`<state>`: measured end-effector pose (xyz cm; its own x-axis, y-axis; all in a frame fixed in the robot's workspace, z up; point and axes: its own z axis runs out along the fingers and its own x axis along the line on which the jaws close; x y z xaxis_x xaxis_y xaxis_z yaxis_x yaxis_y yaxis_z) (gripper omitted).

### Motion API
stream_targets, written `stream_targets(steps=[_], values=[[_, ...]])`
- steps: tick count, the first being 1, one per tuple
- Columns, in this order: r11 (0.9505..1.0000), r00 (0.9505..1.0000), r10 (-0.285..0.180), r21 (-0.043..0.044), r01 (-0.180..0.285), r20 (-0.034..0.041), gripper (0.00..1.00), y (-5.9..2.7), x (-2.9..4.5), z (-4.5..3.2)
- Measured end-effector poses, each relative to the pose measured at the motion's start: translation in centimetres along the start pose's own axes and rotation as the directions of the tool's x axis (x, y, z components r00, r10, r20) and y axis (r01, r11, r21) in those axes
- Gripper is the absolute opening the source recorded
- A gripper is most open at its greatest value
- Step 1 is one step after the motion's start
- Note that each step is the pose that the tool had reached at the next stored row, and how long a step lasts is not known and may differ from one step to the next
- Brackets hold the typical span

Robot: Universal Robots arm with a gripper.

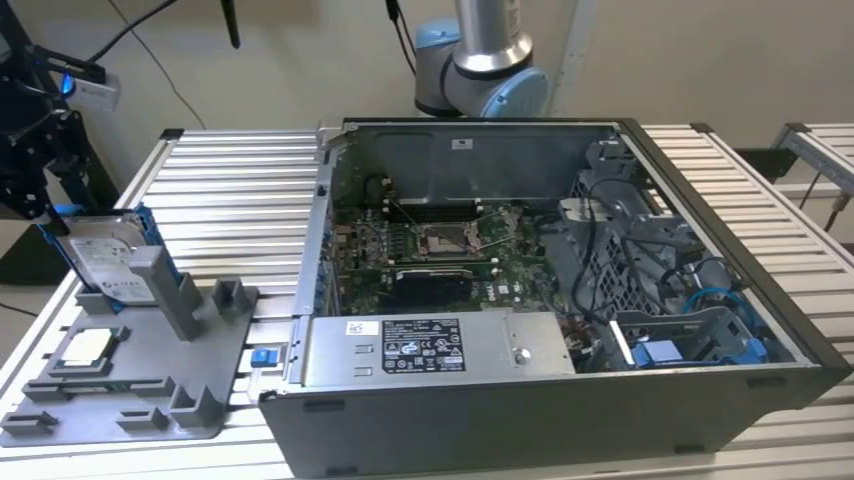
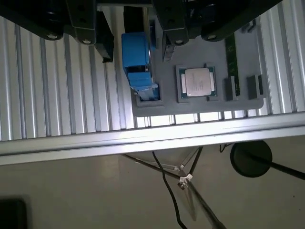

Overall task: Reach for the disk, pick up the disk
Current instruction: 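Pick up the disk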

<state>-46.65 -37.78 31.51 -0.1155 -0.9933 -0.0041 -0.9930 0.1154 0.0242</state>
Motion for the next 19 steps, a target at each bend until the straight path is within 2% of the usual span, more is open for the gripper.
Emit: stream_targets(steps=[10,19], values=[[1.0000,1.0000,0.000,0.0004,0.000,0.0003,1.00,0.00,0.00,0.27],[1.0000,1.0000,0.000,0.0003,0.000,0.0002,1.00,-0.05,0.16,1.44]])
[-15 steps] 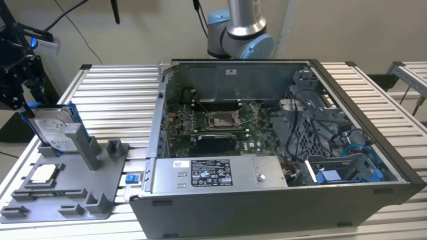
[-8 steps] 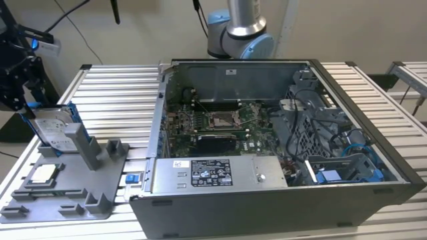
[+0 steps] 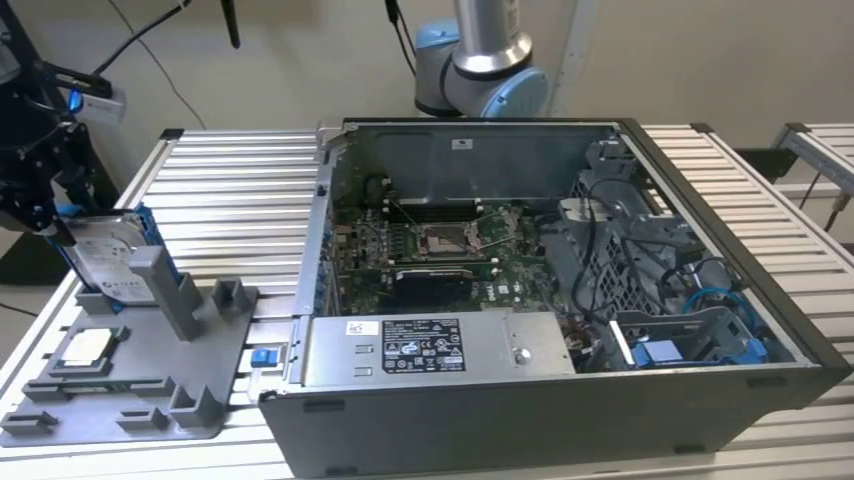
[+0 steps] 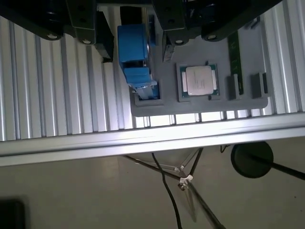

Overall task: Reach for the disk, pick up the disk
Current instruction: 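Pick up the disk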

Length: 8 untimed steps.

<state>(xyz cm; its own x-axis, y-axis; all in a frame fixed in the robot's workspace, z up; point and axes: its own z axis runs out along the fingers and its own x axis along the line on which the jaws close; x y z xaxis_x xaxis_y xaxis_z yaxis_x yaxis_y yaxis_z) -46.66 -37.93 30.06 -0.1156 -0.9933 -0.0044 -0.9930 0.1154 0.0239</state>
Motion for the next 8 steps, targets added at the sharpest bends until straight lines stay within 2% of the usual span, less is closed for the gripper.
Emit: stream_targets(steps=[8], values=[[1.0000,1.0000,-0.007,0.0000,0.007,-0.0002,1.00,-0.02,0.31,1.22]])
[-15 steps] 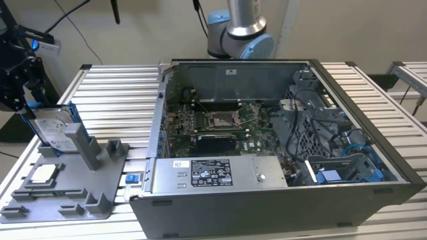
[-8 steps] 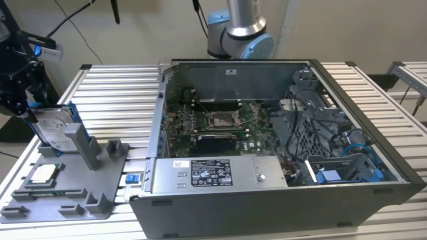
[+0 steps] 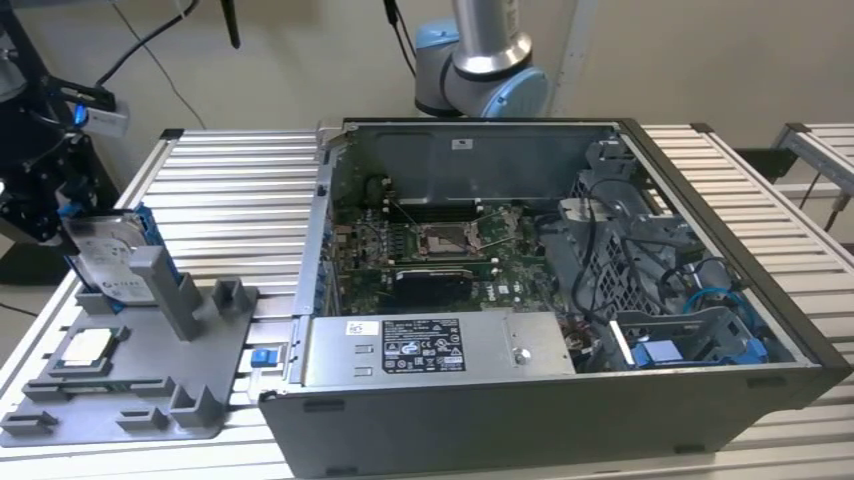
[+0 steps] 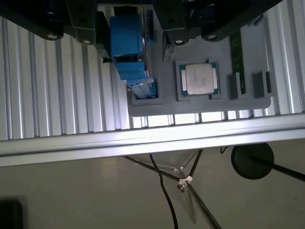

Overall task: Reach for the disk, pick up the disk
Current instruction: 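Pick up the disk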

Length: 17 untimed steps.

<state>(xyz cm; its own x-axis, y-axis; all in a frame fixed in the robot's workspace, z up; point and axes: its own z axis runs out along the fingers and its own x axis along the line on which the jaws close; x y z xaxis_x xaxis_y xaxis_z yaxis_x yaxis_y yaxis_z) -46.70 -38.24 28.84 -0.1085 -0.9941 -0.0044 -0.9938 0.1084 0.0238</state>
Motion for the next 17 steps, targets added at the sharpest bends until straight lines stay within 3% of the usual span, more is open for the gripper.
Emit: stream_targets(steps=[9,17], values=[[0.9998,0.9998,-0.019,0.0003,0.019,0.0020,1.00,0.01,0.18,1.58],[0.9995,0.9994,-0.032,0.0065,0.032,0.0139,1.00,0.01,0.19,2.64]])
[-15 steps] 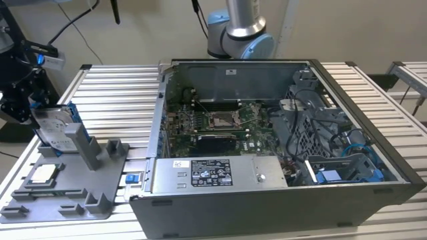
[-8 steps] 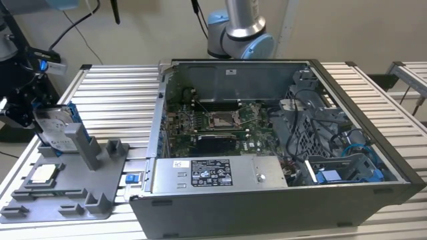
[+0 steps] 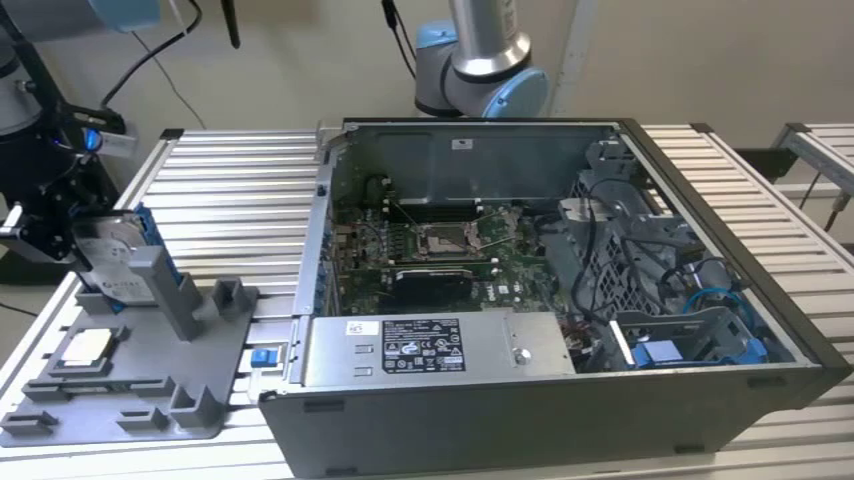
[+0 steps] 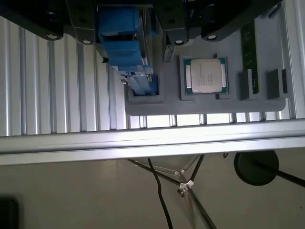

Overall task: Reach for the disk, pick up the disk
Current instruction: 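Pick up the disk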

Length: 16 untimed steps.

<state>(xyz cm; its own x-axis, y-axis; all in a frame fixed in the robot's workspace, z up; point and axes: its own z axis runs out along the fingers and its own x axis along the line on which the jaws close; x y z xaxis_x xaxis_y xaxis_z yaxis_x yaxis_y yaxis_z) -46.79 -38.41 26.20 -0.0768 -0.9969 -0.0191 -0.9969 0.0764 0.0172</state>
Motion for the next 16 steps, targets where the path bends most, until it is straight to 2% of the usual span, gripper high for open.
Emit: stream_targets(steps=[3,16], values=[[1.0000,1.0000,-0.003,0.0007,0.003,0.0029,1.00,-0.01,0.00,0.20],[1.0000,1.0000,-0.004,0.0003,0.004,0.0028,1.00,-0.01,0.02,0.45]])
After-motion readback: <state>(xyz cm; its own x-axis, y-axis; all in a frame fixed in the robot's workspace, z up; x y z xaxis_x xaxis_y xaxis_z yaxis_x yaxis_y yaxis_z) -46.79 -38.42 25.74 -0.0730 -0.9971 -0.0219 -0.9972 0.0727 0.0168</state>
